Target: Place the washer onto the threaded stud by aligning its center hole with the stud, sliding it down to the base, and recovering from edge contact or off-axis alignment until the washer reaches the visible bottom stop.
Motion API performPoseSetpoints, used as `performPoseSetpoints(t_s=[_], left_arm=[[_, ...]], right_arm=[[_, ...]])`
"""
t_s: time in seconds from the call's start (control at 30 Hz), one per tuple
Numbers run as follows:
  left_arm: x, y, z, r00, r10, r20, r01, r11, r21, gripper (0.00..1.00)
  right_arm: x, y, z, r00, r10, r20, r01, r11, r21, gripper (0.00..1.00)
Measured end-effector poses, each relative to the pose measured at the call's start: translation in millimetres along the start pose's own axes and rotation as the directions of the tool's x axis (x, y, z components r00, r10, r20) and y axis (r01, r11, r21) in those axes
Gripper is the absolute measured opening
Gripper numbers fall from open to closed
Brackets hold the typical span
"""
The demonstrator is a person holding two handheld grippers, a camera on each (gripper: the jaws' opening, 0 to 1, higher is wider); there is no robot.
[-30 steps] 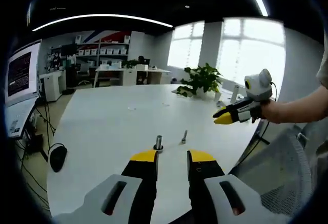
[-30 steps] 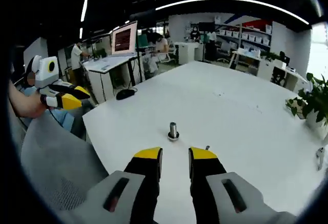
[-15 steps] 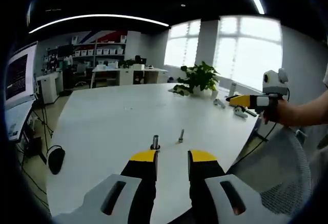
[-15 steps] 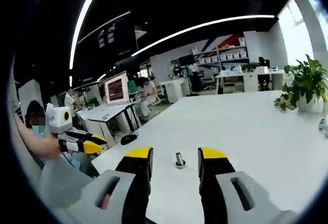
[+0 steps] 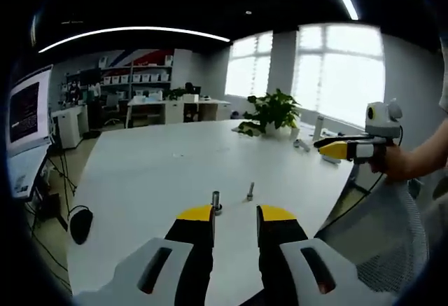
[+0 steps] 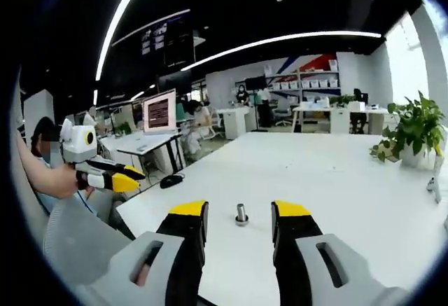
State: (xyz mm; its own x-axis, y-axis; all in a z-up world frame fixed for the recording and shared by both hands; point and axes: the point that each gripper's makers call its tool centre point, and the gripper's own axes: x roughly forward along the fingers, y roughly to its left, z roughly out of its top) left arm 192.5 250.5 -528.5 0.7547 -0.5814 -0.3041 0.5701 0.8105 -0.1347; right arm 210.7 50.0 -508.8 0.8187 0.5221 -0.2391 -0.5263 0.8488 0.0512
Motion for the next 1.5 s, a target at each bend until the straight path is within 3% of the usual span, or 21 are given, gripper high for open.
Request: performPoseSetpoints(t_s=[0.1,0.27,0.37,0.8,1.5], left_arm=[[-0.8,6.0,3.2,1.000,0.022,0.016,-0.022,1.000,-0.019,0.21],[1.1,4.3,1.0,1.000,0.023,0.008,-0.023,0.999,-0.044,0.22],[1.9,1.3,-1.9,1.000,0.023,-0.007,-0.023,1.000,-0.010,0.22],[4.6,-1.8,-6.4,1.000,0.010,-0.028,-0.011,1.000,-0.016,0.24],[-2.1,12.6,1.2,0.998,0.057,0.018,-0.055,0.996,-0.066,0.24]], right_arm=[[3.0,-3.0,-14.0,0.998,-0.007,-0.064,0.006,1.000,-0.010,0.42],[1.0,-7.8,-22.5,0.995,-0.024,-0.093,0.022,1.000,-0.014,0.44],[0.2,-7.4,-20.8,0.996,-0.022,-0.086,0.021,1.000,-0.013,0.45],[-1.0,-8.7,-29.4,0.993,-0.028,-0.116,0.023,0.999,-0.041,0.45],[2.9,-5.4,-30.3,0.991,-0.020,-0.132,0.013,0.998,-0.057,0.45]])
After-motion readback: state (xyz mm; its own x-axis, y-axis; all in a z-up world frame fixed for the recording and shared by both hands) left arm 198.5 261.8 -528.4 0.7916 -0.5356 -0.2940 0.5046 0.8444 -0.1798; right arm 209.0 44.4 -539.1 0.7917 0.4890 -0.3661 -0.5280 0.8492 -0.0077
